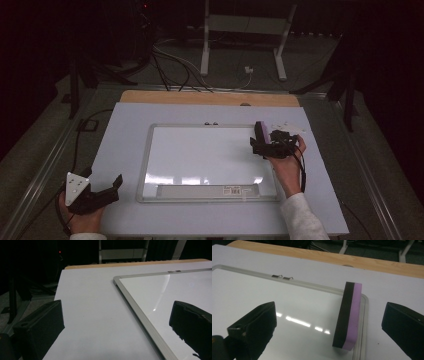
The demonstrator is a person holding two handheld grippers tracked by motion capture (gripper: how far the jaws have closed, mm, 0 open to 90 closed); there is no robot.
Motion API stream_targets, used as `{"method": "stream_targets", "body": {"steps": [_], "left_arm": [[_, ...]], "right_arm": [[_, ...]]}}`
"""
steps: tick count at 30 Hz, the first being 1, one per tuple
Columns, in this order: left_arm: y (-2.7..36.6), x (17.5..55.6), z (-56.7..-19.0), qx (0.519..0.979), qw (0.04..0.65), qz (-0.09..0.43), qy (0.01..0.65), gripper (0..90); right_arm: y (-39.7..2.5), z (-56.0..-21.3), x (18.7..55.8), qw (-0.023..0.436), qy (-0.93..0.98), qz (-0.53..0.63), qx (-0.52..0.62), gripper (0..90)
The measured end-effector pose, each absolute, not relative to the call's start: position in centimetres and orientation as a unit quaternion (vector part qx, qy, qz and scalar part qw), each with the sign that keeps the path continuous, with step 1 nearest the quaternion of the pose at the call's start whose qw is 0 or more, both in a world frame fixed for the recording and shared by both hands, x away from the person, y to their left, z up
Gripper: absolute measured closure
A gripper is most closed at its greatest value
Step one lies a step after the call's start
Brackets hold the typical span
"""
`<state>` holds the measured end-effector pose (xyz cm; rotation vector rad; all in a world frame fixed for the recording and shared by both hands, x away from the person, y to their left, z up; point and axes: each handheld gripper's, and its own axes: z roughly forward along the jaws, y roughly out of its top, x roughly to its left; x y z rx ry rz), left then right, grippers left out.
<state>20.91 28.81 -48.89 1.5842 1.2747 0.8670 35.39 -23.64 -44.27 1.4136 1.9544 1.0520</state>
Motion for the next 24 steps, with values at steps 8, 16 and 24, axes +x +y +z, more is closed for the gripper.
{"method": "stream_targets", "body": {"steps": [8, 16, 24], "left_arm": [[28.9, 20.8, -48.8, 0.638, 0.451, 0.353, 0.515, 0.4], [28.9, 20.7, -48.7, 0.635, 0.454, 0.356, 0.514, 0.5], [29.0, 20.6, -48.6, 0.631, 0.460, 0.360, 0.511, 0.4]], "right_arm": [[-24.5, -44.1, 33.6, 0.264, 0.726, 0.393, 0.500, 0.3], [-25.8, -44.9, 31.2, 0.287, 0.723, 0.423, 0.465, 0.3], [-27.5, -45.9, 28.9, 0.289, 0.706, 0.455, 0.458, 0.3]]}}
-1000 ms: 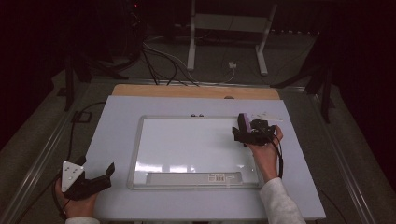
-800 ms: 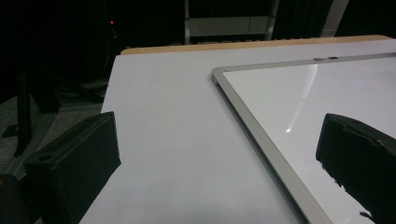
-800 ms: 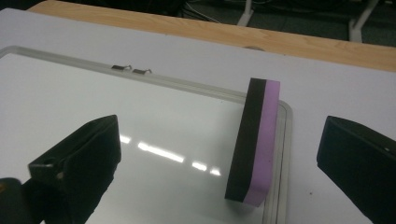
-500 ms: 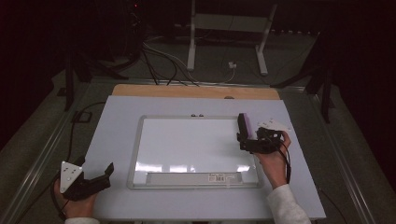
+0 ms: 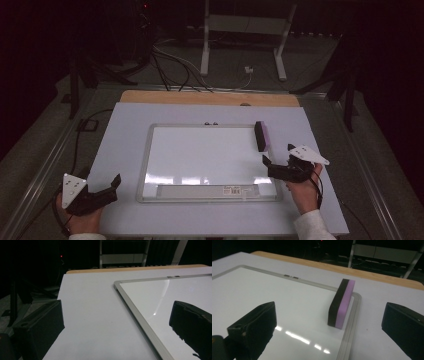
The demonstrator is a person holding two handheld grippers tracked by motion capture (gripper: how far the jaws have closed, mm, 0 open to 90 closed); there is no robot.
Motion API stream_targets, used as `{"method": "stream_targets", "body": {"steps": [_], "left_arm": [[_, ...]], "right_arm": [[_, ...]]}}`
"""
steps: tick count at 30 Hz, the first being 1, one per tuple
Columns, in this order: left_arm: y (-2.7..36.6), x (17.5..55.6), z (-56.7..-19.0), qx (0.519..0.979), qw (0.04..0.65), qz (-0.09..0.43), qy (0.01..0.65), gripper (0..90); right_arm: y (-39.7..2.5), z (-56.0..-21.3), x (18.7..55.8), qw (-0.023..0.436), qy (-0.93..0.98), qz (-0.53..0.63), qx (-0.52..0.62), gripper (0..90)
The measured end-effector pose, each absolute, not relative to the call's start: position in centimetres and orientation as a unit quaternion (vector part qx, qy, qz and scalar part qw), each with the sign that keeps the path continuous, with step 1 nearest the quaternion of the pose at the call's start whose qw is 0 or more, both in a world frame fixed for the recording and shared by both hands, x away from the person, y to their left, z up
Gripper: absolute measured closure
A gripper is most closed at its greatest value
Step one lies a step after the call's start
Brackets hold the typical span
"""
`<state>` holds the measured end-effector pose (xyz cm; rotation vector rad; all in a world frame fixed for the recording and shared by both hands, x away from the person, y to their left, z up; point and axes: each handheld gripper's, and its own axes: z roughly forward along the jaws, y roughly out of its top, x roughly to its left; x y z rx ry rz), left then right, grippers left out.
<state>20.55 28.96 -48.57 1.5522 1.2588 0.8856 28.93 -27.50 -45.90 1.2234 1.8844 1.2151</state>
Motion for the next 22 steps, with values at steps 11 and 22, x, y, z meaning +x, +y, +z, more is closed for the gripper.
{"method": "stream_targets", "body": {"steps": [11, 22], "left_arm": [[28.8, 20.4, -48.4, 0.629, 0.469, 0.363, 0.503, 0.4], [28.8, 20.4, -48.1, 0.626, 0.477, 0.365, 0.498, 0.4]], "right_arm": [[-29.7, -46.9, 26.4, 0.299, 0.689, 0.491, 0.442, 0.3], [-31.3, -47.8, 24.7, 0.307, 0.674, 0.513, 0.435, 0.3]]}}
